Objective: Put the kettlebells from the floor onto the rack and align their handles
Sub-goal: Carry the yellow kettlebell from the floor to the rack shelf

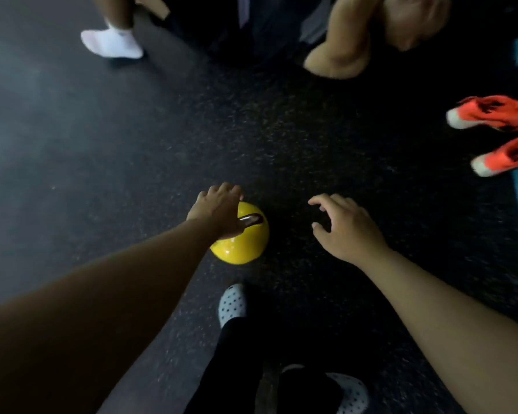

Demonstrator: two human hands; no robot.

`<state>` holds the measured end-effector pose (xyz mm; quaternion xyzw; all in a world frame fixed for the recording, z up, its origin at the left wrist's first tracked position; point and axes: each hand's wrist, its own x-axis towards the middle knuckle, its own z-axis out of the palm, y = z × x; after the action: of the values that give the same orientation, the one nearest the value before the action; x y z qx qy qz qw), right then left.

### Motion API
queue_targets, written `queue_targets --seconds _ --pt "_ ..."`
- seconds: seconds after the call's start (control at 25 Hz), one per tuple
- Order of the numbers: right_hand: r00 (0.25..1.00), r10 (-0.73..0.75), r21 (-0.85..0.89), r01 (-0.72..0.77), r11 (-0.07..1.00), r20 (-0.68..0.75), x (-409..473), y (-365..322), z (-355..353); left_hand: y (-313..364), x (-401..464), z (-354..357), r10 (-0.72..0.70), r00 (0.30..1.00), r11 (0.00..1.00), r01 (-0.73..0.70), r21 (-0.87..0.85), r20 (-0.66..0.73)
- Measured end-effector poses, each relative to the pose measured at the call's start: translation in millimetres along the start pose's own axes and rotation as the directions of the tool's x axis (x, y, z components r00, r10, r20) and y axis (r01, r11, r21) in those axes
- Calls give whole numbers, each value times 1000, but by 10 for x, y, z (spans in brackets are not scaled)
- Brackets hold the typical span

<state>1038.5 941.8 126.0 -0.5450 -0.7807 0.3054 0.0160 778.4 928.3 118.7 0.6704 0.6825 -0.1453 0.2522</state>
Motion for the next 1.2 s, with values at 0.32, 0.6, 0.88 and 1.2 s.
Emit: queue_targets --seconds 0.32,0.6,0.88,1.2 --pt "930 -144 -218 226 949 339 1135 -532 1528 -993 46 1356 -154 984 958 170 -230 86" --pt "898 -188 -64 232 971 398 1317 -399 1931 -1104 337 1668 -12 998 932 33 -361 61" --pt "936 38 95 -76 993 351 539 108 1256 -213 628 946 281 921 958 -253 -134 271" --pt "914 402 189 -403 895 48 -644 894 -191 1773 550 85 585 773 804 -591 -55 245"
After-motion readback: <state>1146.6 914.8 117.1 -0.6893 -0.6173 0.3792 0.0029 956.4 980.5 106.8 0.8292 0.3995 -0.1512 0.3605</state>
